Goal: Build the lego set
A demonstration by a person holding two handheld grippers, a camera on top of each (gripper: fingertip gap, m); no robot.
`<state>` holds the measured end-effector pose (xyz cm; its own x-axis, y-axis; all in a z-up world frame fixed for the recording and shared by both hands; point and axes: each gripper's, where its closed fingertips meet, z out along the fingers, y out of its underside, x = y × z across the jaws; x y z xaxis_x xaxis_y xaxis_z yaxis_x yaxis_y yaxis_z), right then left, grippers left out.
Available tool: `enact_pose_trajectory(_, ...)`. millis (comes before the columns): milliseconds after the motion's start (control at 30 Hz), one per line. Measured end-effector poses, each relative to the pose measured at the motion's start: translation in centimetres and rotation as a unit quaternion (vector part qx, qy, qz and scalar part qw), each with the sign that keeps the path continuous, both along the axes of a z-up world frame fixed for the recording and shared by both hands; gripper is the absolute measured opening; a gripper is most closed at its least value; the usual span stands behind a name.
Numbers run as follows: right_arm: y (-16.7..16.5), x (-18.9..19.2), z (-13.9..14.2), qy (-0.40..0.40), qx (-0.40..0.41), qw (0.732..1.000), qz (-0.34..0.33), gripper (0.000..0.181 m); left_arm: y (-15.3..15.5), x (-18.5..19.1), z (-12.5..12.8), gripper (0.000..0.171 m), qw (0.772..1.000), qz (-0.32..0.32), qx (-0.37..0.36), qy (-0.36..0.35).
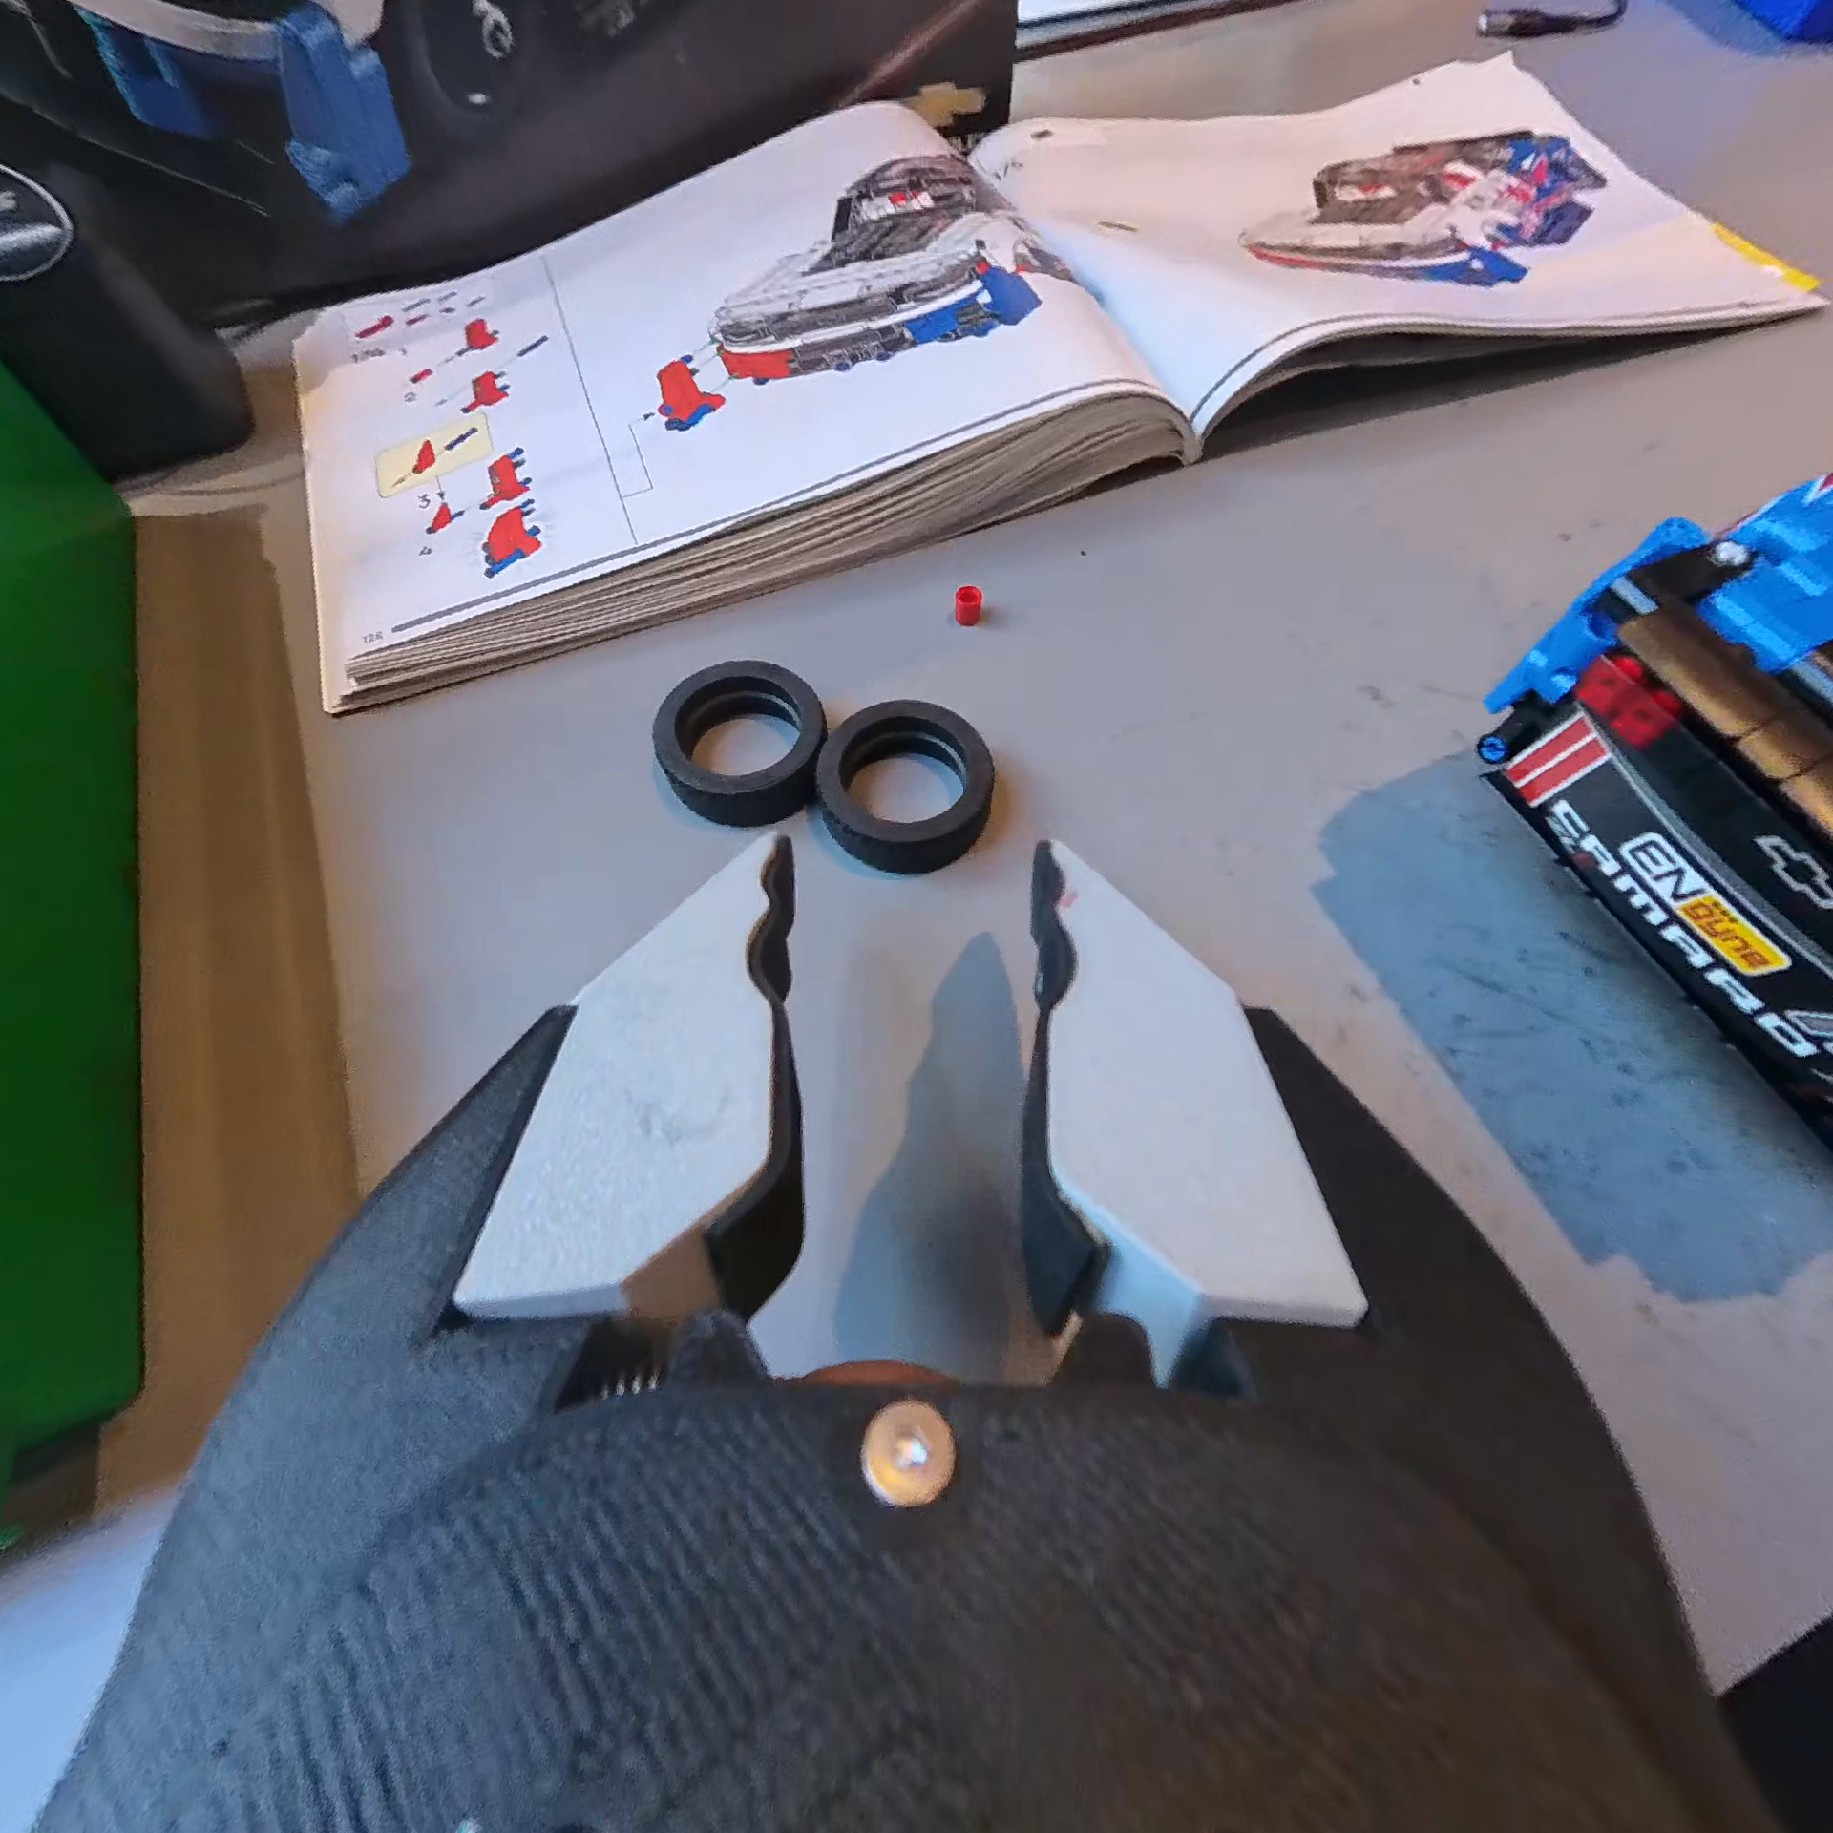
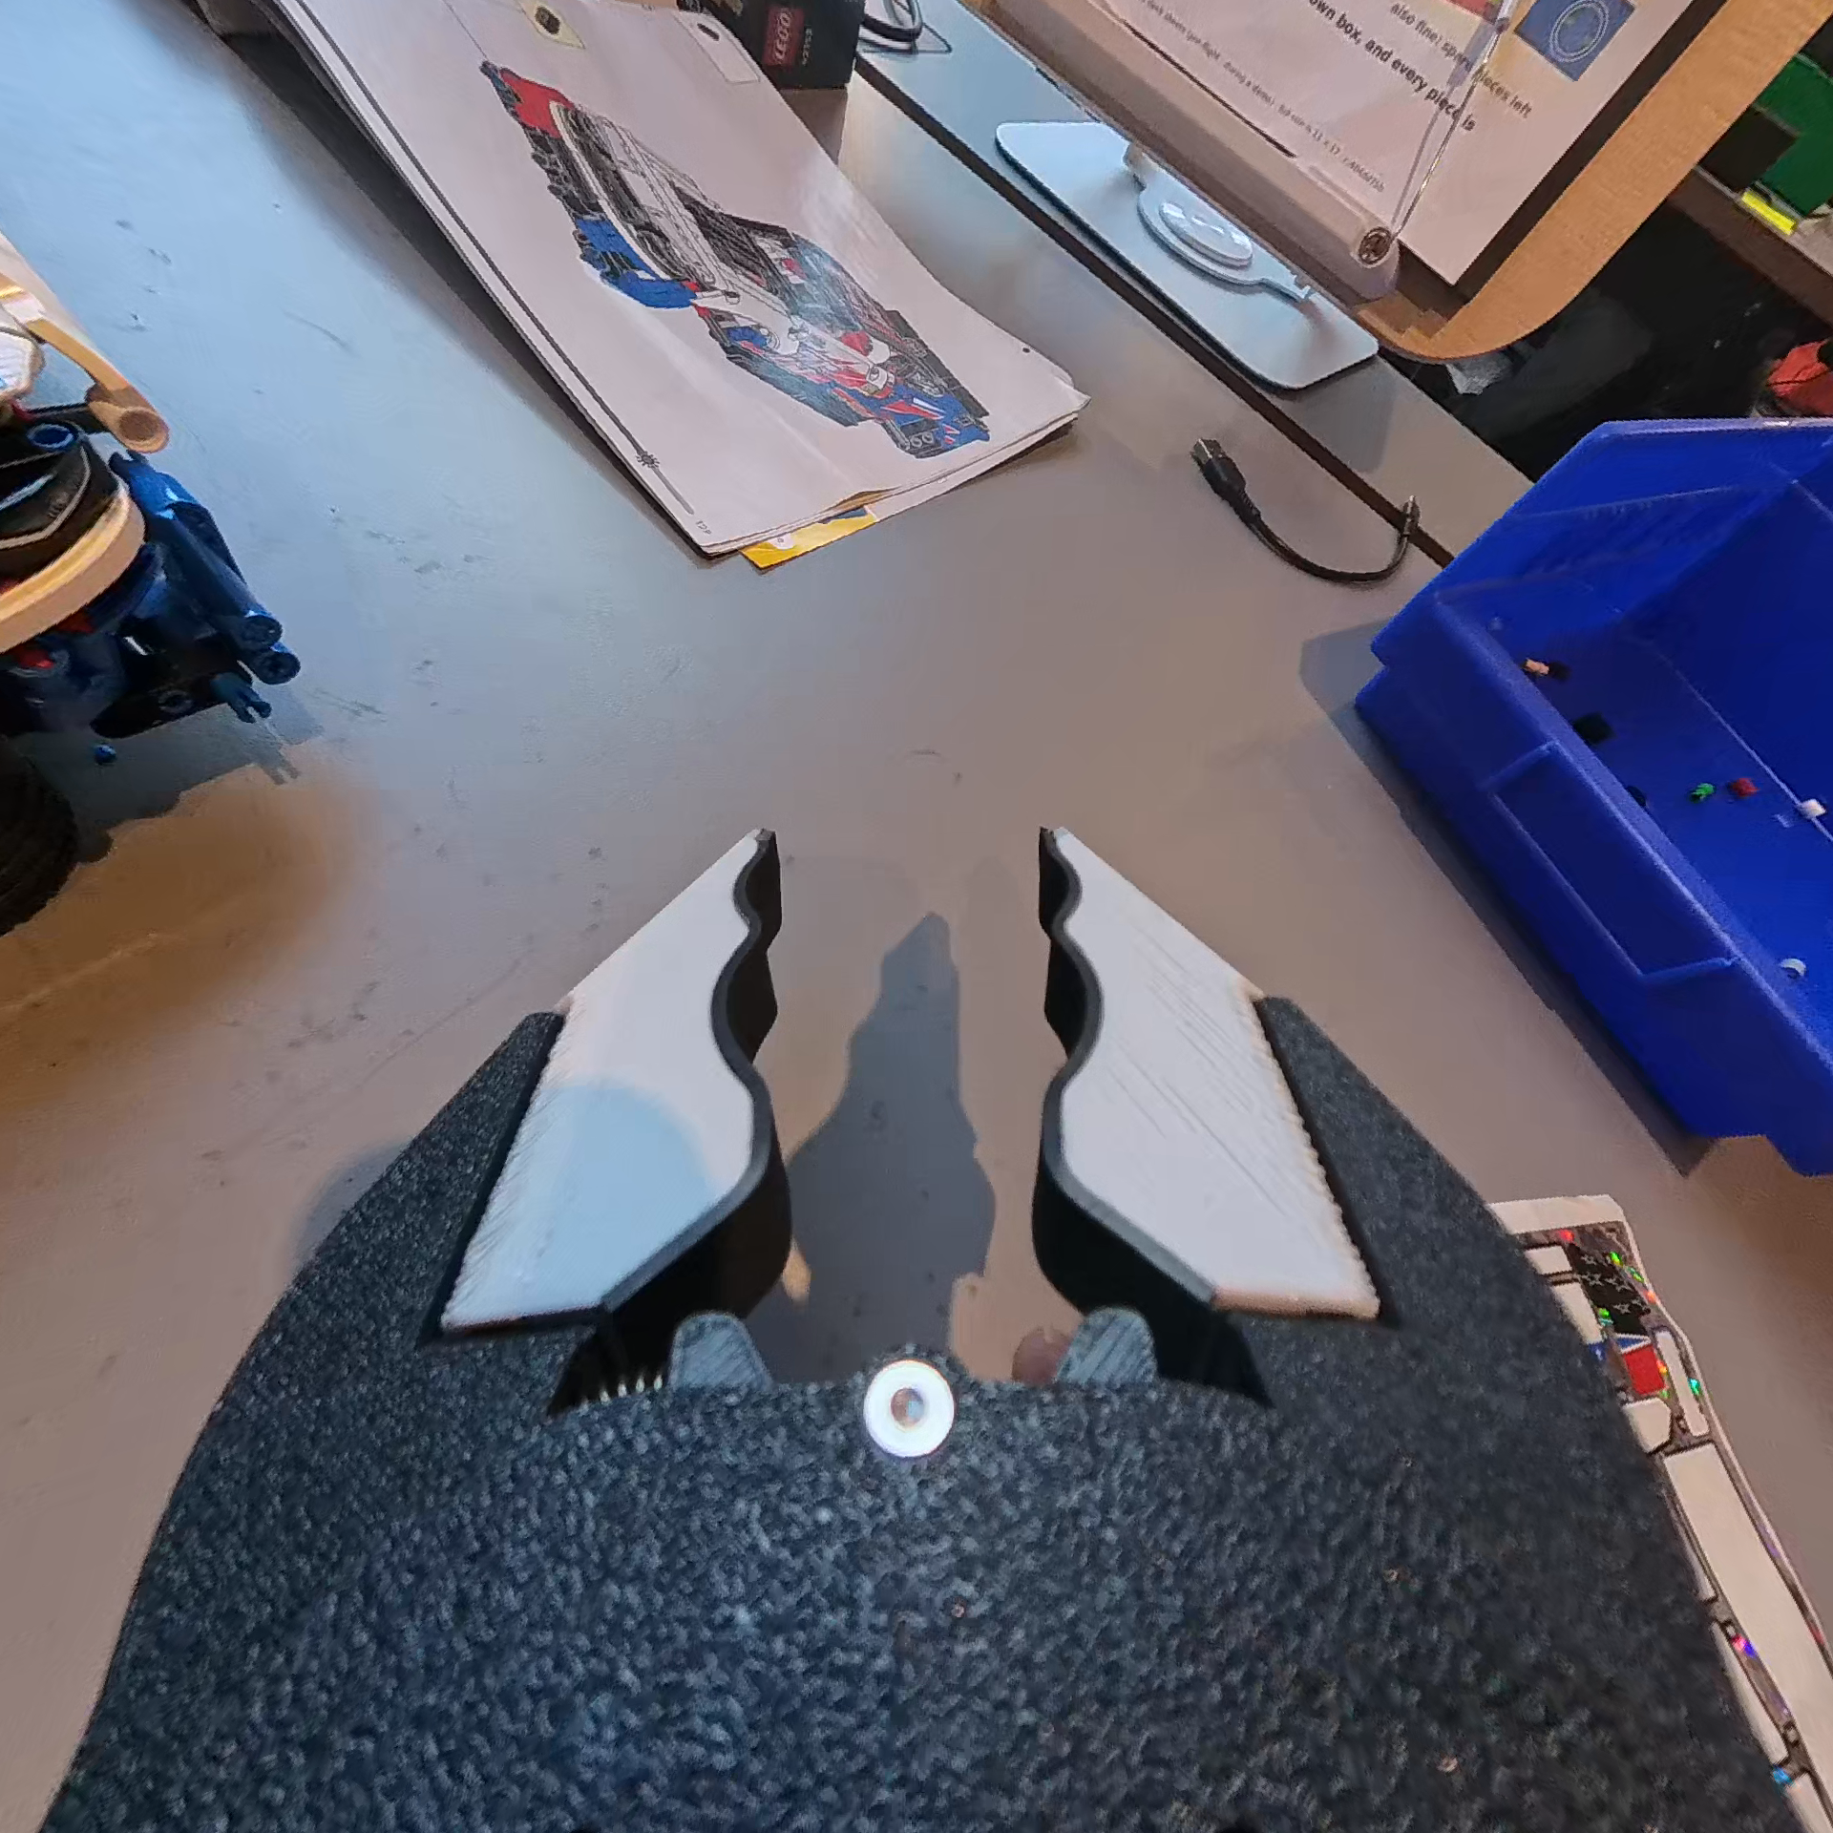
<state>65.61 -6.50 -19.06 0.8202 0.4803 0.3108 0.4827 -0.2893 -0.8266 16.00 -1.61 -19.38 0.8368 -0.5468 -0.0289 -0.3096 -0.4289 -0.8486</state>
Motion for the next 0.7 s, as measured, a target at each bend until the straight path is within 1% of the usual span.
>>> enact_pose_trajectory(200, -0.06, -0.07, 0.04, 0.002, 0.0, 1.0, 0.002, 0.051, -0.09, 0.24, -0.35, 0.046, 1.0, -0.005, 0.002, 0.024)
enact_pose_trajectory(333, -0.04, -0.09, -0.08, -0.001, -0.002, 1.0, 0.002, 0.05, -0.17, 0.28, -0.04, 0.044, 1.0, -0.007, 0.012, 0.019)
enact_pose_trajectory(700, 0.04, -0.05, -0.34, -0.011, -0.005, 1.0, -0.001, 0.046, -0.42, 0.69, -0.07, 0.041, 1.0, -0.024, 0.009, 0.016)
